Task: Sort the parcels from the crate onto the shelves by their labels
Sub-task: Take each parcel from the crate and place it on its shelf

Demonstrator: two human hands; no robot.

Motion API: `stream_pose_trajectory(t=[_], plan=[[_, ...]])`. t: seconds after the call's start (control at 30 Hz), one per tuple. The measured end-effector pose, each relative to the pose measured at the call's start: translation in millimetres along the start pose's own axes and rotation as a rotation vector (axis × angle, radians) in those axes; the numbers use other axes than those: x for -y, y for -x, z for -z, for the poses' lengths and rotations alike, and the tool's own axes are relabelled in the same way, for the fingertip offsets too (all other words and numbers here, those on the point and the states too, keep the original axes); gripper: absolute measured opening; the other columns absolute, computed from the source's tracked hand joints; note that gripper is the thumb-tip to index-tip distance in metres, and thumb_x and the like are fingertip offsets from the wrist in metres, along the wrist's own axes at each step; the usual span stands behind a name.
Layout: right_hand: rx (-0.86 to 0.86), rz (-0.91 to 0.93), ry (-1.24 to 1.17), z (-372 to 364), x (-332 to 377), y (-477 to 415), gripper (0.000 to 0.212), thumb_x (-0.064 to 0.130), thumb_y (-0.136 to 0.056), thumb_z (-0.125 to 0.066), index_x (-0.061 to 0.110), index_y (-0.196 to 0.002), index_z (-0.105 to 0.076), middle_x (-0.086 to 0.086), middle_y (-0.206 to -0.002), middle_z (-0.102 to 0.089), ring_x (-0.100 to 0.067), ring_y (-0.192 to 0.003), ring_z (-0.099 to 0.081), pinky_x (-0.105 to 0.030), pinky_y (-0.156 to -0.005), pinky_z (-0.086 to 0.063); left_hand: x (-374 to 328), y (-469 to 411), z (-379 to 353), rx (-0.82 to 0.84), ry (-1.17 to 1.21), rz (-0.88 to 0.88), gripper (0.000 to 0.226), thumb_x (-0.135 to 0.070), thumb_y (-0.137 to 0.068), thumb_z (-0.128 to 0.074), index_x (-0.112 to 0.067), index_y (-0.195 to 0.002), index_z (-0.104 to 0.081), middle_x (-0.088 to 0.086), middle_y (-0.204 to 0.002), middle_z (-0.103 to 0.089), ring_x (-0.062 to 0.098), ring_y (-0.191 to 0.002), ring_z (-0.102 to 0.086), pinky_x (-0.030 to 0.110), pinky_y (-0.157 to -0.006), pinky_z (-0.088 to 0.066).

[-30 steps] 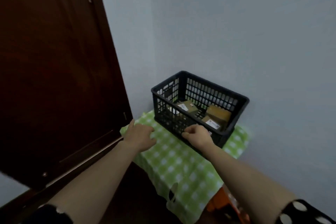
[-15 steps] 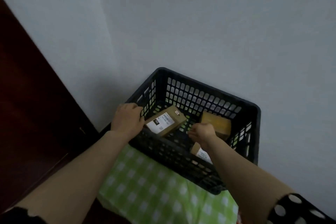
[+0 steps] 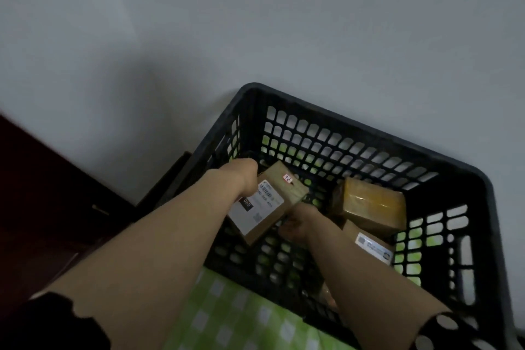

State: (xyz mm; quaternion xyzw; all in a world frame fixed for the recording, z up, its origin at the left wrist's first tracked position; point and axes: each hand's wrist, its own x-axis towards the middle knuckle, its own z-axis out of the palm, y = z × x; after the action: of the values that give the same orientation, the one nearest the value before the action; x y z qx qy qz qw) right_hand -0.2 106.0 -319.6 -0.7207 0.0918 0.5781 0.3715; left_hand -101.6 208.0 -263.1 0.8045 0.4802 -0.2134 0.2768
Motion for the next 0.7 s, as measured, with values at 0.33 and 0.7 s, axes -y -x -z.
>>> stream_pose_trajectory(t=[0.33,0.7], plan=[[0.044,-0.016,-0.077,-0.9,1.1,-56.6,0.026,-0.001,-0.095,-0.036,0.007,-0.082,-0.058,-0.010,-0.079,-0.061,-0.022,-0.070,-0.056,-0.027,-0.051,-0.041,5.7,-92.6,-35.6,0.244,-0.080,0.113,0.041,-0.025,-0.096,-0.045,-0.011,-0.134,-0.041,0.010,-0.139,-0.041,0.026,-0.124,-0.043,0.036,-0.103,-0.039],[0.063,0.182,-0.035,24.7,6.6,-24.8,0.038,-0.010,-0.083,-0.047,0.004,-0.118,-0.056,-0.014,-0.102,-0.066,-0.027,-0.088,-0.063,-0.032,-0.061,-0.052,-5.0,-52.7,-36.5,0.207,0.318,0.206,0.048,-0.008,-0.080,-0.066,-0.011,-0.124,-0.046,0.009,-0.121,-0.053,0.025,-0.110,-0.053,0.042,-0.096,-0.048]])
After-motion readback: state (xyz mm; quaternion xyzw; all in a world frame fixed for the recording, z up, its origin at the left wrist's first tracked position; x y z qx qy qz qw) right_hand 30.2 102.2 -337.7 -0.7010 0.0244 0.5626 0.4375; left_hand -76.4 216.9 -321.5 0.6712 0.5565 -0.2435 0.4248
